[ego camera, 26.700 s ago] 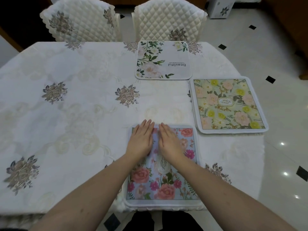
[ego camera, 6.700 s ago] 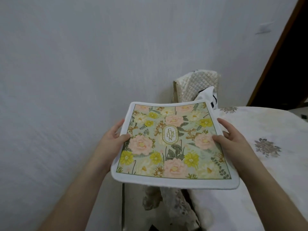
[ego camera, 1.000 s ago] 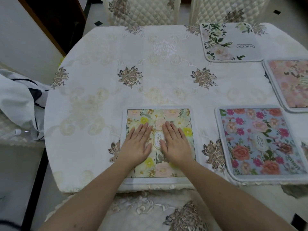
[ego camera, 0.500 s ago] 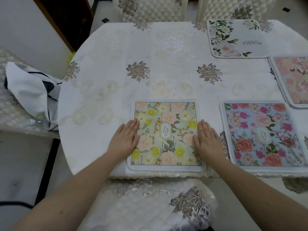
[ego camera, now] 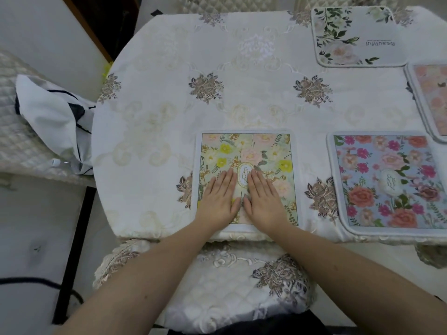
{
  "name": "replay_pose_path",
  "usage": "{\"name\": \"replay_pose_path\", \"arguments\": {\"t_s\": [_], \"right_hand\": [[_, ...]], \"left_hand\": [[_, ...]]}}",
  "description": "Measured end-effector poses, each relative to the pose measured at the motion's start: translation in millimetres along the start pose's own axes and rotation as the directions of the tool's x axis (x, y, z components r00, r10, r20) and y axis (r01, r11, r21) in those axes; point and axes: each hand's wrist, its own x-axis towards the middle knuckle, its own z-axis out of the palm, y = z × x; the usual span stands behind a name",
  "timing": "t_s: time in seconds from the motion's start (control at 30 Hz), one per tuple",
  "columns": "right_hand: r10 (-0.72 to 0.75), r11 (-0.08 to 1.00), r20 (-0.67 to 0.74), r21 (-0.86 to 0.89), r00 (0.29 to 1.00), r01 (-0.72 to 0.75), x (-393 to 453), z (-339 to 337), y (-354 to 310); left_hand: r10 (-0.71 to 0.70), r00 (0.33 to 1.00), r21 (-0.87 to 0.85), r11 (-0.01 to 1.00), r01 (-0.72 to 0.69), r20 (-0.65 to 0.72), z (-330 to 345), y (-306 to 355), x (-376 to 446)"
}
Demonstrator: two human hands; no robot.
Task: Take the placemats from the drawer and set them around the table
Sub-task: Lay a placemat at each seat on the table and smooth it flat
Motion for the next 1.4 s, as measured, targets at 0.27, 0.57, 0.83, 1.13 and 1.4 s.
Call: {"name": "replay_pose_path", "arguments": {"t_s": [0.27, 0.57, 0.83, 1.13, 1.4], "right_hand": [[-0.202, 0.972, 0.108, -0.100, 0.973, 0.213, -5, -8, 25], [-0.366, 0.914, 0.207, -0.104, 0.907, 0.392, -18, -18, 56], [-0.264, 0.950, 0.202, -0.111, 0.943, 0.290, -47, -26, 105], [0.027, 0.998, 0.166, -0.062, 0.986, -0.017, -61, -25, 104], [0.157, 0.984, 0.252, -0.122, 0.955, -0.130, -56, -68, 76]], "left_hand": [[0.133, 0.990, 0.095, 0.986, -0.136, 0.042, -2, -14, -5], [0.402, 0.902, 0.175, 0.888, -0.426, 0.160, -16, -58, -20], [0.350, 0.917, 0.157, 0.911, -0.381, 0.194, -24, -88, -33], [0.164, 0.951, 0.165, 0.963, -0.211, 0.263, -42, -109, -46], [-0.084, 0.935, 0.273, 0.962, -0.015, 0.345, -74, -42, -37]]}}
